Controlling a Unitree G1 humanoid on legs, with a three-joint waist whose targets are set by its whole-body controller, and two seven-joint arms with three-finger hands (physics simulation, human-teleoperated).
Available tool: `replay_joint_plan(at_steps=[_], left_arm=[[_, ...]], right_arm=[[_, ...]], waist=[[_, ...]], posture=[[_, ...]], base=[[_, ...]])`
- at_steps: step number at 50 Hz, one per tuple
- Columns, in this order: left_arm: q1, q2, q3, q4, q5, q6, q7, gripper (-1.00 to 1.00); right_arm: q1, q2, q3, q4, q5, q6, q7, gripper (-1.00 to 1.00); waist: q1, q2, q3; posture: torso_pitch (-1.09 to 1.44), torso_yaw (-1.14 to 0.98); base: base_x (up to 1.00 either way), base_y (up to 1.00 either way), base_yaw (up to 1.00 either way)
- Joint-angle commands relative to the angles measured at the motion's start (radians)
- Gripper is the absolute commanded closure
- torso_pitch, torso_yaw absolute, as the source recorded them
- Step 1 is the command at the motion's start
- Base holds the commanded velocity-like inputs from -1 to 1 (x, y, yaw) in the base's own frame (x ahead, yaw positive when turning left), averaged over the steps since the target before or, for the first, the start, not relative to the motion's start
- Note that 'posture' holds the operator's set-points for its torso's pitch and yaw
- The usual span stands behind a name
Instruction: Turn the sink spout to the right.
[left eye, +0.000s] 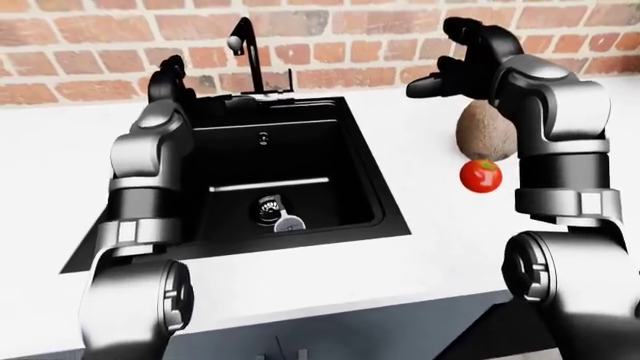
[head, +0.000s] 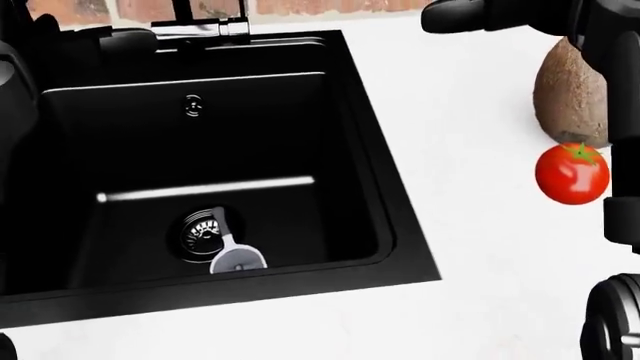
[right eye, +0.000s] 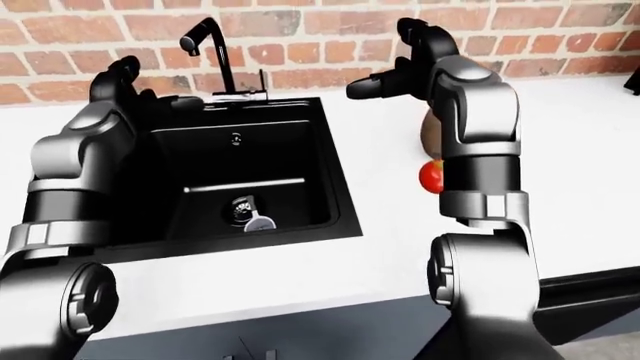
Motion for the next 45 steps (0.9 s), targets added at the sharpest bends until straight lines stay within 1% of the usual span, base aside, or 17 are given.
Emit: replay_joint_plan(at_steps=[1,5,7,9,10,11,12,17,20,22,23,24,27,28,30,38,45], left_arm=[[-0.058,0.011,0.004,-0.004,0.003,-0.016,0.004,-1.0],[-0.117,0.006,0.001,0.096,0.028,-0.055,0.045,-1.0],[-0.148,0.011,0.003,0.166,0.031,-0.096,0.037,-1.0],[-0.185,0.014,0.0,0.26,0.044,-0.163,0.044,-1.0],[-0.202,0.008,0.019,0.301,0.021,-0.202,0.034,-1.0],[-0.221,0.02,-0.011,0.341,0.06,-0.228,0.044,-1.0],[-0.243,0.023,-0.005,0.381,0.059,-0.245,0.041,-1.0],[-0.325,0.033,0.015,0.492,0.052,-0.276,0.043,-1.0],[-0.346,0.031,0.012,0.533,0.058,-0.291,0.056,-1.0],[-0.35,0.025,0.021,0.551,0.05,-0.309,0.06,-1.0],[-0.339,0.015,0.007,0.558,0.067,-0.361,0.06,-1.0],[-0.329,0.003,0.012,0.567,0.067,-0.413,0.069,-1.0],[-0.318,-0.013,0.016,0.589,0.064,-0.46,0.062,-1.0],[-0.315,-0.024,0.039,0.594,0.042,-0.499,0.079,-1.0],[-0.312,-0.031,0.027,0.603,0.05,-0.514,0.086,-1.0],[-0.307,-0.057,0.016,0.622,0.067,-0.512,0.1,-1.0],[-0.329,-0.056,0.015,0.611,0.069,-0.482,0.101,-1.0]], right_arm=[[-0.038,-0.011,-0.008,-0.035,0.001,-0.029,-0.002,-1.0],[-0.038,-0.01,-0.007,-0.039,0.001,-0.027,-0.002,-1.0],[-0.037,-0.01,-0.008,-0.04,0.001,-0.027,-0.001,-1.0],[-0.032,-0.01,-0.008,-0.048,0.001,-0.023,0.0,-1.0],[-0.032,-0.009,-0.006,-0.049,0.0,-0.022,0.001,-1.0],[-0.036,-0.01,-0.006,-0.043,0.0,-0.024,0.003,-1.0],[-0.036,-0.009,-0.005,-0.04,-0.001,-0.027,0.004,-1.0],[-0.047,-0.005,-0.002,-0.021,-0.005,-0.036,0.007,-1.0],[-0.05,-0.006,-0.002,-0.02,-0.007,-0.035,0.008,-1.0],[-0.05,-0.007,-0.003,-0.021,-0.007,-0.035,0.009,-1.0],[-0.023,0.0,-0.005,-0.031,-0.007,-0.051,0.006,-1.0],[-0.041,-0.005,-0.004,-0.021,-0.007,-0.042,0.009,-1.0],[-0.052,-0.007,-0.002,-0.012,-0.01,-0.038,0.011,-1.0],[-0.056,-0.007,-0.001,-0.011,-0.011,-0.037,0.011,-1.0],[-0.063,-0.005,0.002,-0.009,-0.014,-0.034,0.011,-1.0],[-0.071,-0.007,0.001,-0.009,-0.02,-0.027,0.017,-1.0],[-0.073,-0.003,0.001,-0.001,-0.022,-0.033,0.017,-1.0]], waist=[[-0.001,0.002,-0.028],[0.001,0.0,-0.034],[0.002,-0.002,-0.036],[0.003,-0.003,-0.037],[0.003,-0.004,-0.038],[0.004,-0.005,-0.038],[0.004,-0.005,-0.039],[0.003,-0.005,-0.042],[0.003,-0.005,-0.042],[0.003,-0.005,-0.042],[0.004,-0.005,-0.042],[0.004,-0.005,-0.041],[0.005,-0.005,-0.045],[0.005,-0.005,-0.046],[0.004,-0.005,-0.046],[0.001,-0.008,-0.045],[0.0,-0.007,-0.042]], posture=[[-0.12,0.0],[-0.12,0.0],[-0.12,0.0],[-0.12,0.0],[-0.12,0.0],[-0.12,0.0],[-0.12,0.0],[-0.12,0.0],[-0.12,0.0],[-0.12,0.0],[-0.12,0.0],[-0.12,0.0],[-0.12,0.0],[-0.12,0.0],[-0.12,0.0],[-0.12,0.0],[-0.12,0.0]], base=[[0.0,0.0,0.0],[0.0,0.0,0.0],[0.0,0.0,0.0],[0.0,0.0,0.0],[0.0,0.0,0.0],[0.0,0.0,0.0],[0.0,0.0,0.0],[0.0,0.0,0.0],[0.0,0.0,0.0],[0.0,0.0,0.0],[0.0,0.0,0.0],[0.0,0.0,0.0],[0.0,0.0,0.0],[0.0,0.0,0.0],[0.0,0.0,0.0],[0.0,0.0,0.0],[0.0,0.0,0.0]])
